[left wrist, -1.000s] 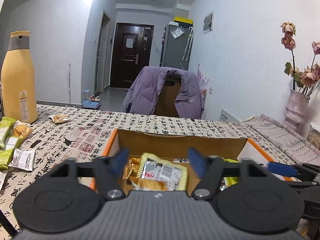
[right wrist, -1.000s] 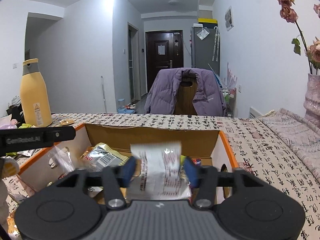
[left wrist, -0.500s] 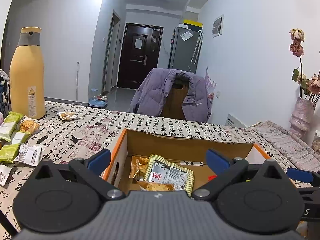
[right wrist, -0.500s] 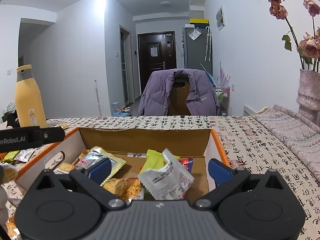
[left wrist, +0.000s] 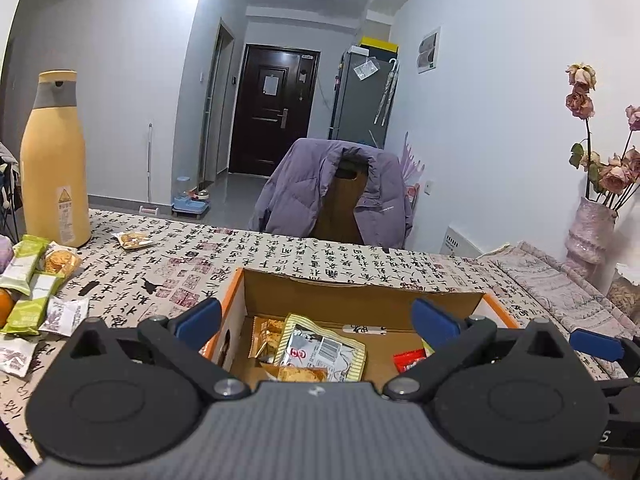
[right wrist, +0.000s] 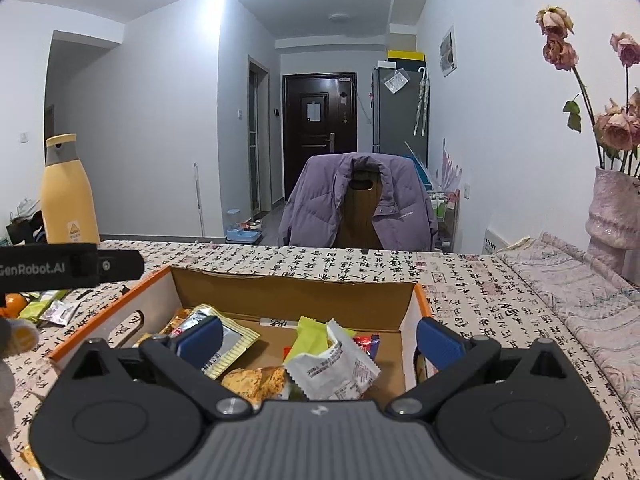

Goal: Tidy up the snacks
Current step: 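Move both open grippers from the box back to the snack pile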

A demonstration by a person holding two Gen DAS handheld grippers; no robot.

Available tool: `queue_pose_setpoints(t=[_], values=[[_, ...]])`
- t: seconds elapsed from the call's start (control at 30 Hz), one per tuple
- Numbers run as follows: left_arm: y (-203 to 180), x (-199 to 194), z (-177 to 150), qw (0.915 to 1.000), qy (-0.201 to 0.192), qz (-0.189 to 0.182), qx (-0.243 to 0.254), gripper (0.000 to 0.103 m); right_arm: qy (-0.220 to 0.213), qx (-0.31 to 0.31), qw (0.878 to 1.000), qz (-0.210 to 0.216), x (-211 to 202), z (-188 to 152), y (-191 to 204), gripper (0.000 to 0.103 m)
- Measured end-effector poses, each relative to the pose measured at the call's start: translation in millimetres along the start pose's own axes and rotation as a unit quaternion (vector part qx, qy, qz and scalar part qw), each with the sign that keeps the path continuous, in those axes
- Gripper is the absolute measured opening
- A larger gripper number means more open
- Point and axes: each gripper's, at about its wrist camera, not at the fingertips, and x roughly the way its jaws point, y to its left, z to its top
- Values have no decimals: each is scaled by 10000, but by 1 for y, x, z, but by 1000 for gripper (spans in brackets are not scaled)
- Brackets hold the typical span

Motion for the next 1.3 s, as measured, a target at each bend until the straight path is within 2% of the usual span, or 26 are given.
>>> queue_pose_setpoints(t=[0.43, 0.87, 1.3], values=[[2, -44, -24, 9999, 55, 57, 129, 103, 101, 43, 9999, -69, -47, -24, -9, 103], [19, -78, -75, 9996, 155, 72, 246, 103, 395, 84, 9991, -139, -83, -68, -32, 103], [35, -77, -99, 9997, 215, -61, 7, 103, 729, 73, 9968, -320, -95, -97, -47, 103]])
